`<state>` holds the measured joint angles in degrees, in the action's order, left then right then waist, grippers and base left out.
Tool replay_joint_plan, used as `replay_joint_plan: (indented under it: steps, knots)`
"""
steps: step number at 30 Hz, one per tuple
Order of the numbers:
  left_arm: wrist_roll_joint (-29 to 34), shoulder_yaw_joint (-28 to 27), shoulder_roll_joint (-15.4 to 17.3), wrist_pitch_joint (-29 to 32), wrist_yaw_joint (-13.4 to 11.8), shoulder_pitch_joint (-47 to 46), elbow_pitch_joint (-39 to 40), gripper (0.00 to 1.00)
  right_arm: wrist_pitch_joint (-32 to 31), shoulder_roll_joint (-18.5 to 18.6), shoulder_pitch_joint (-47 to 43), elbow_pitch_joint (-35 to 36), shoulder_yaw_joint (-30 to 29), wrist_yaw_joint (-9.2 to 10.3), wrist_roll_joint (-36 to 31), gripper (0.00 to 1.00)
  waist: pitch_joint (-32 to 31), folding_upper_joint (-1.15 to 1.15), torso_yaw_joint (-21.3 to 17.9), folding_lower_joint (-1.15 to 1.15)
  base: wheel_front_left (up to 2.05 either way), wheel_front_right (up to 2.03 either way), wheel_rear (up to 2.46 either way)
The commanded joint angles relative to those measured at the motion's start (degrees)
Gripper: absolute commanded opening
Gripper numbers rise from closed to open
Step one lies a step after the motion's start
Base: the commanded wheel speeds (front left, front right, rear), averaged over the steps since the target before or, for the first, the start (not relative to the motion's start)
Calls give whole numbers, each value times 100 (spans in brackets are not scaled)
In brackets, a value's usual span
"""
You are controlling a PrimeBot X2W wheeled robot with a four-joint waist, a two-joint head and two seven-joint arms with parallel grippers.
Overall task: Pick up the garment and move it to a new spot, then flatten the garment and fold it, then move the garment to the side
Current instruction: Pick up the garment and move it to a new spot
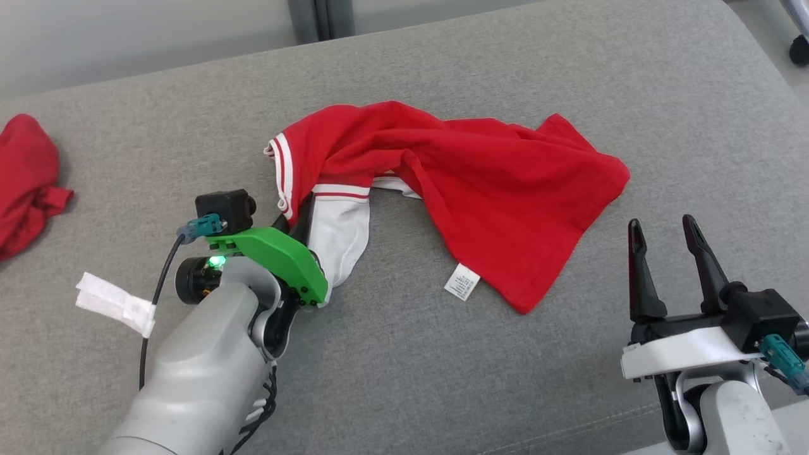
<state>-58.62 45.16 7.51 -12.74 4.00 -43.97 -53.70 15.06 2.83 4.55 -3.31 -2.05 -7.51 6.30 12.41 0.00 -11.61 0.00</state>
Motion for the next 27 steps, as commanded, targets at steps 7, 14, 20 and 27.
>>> replay_joint_plan:
  steps: [7, 14, 20, 27]
  knots:
    - [-2, -199, -75, -207, 46, 35, -217, 100, 18, 12, 99, -31, 109, 5, -84, 100, -52, 0, 307, 0, 0, 0, 0]
    - [293, -559, -156, -245, 51, 216, 21, 100, 18, 12, -10, -80, 136, 5, -173, 100, -264, 0, 538, 0, 0, 0, 0]
    - [857, -1309, -73, -241, -73, 881, 758, 100, 18, 14, -132, -101, -5, 5, -241, 100, -583, 0, 744, 0, 0, 0, 0]
    - [1708, -2185, -157, -242, -231, 2078, 1854, 100, 18, 11, -351, -120, -345, 5, -458, 100, -1054, 0, 1007, 0, 0, 0, 0]
